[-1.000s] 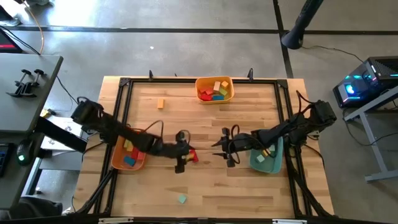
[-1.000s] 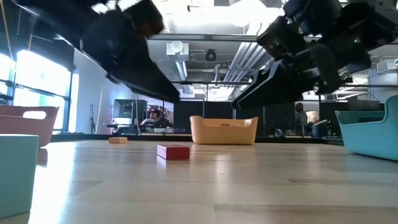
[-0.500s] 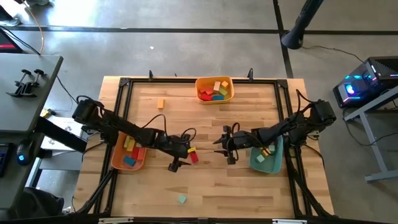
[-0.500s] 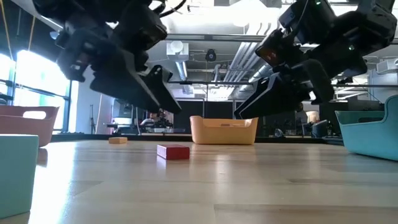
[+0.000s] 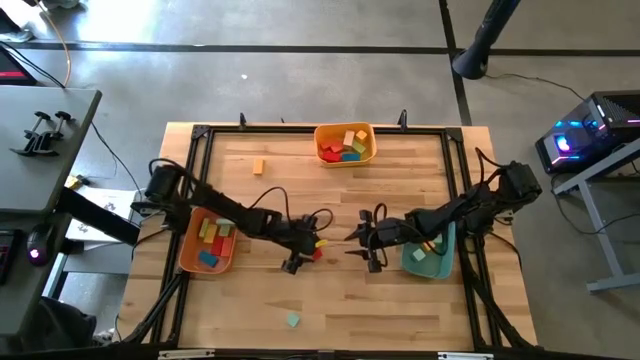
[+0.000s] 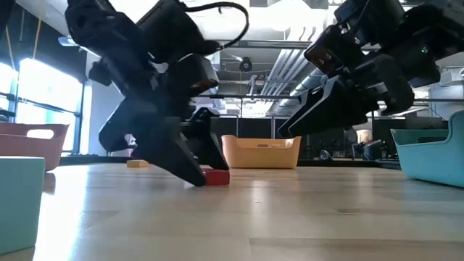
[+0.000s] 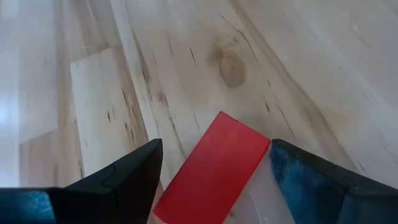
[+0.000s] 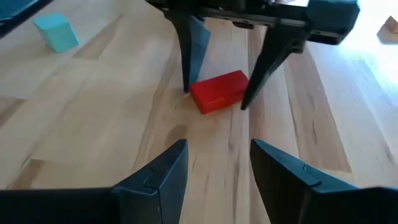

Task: Sort blocks by size
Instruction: Put the red medium block into the orange bin

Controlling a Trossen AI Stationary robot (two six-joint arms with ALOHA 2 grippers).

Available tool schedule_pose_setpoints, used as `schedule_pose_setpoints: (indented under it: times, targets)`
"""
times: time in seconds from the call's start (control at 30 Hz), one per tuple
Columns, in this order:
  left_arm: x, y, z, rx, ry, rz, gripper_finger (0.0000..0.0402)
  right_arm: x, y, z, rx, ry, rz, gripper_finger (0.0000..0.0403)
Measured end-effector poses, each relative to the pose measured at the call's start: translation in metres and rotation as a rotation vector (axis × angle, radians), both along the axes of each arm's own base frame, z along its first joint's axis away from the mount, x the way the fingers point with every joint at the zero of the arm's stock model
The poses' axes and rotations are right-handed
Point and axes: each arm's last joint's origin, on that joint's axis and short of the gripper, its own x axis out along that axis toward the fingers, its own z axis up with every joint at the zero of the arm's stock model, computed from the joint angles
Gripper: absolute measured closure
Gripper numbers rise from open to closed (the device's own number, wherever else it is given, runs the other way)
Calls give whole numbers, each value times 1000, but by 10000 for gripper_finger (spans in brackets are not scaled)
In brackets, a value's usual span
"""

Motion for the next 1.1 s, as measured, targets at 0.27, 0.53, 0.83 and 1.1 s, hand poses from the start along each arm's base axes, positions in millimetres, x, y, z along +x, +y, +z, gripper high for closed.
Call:
schedule_pose_setpoints:
  times: [0.27,0.53,0.83,1.1]
  targets:
    - [0,12,-5,-113,88,102,176,0,4,2,13,-19,7,231]
    - [0,-4,-2,-161,71,213,304,2,4,5,23,-59,7,231]
    - [6,-57,53,47,5,564,304,3,4,6,20,-74,1,231]
    - [-31,-82,117,155,157,956,304,6,5,11,25,-144,7,231]
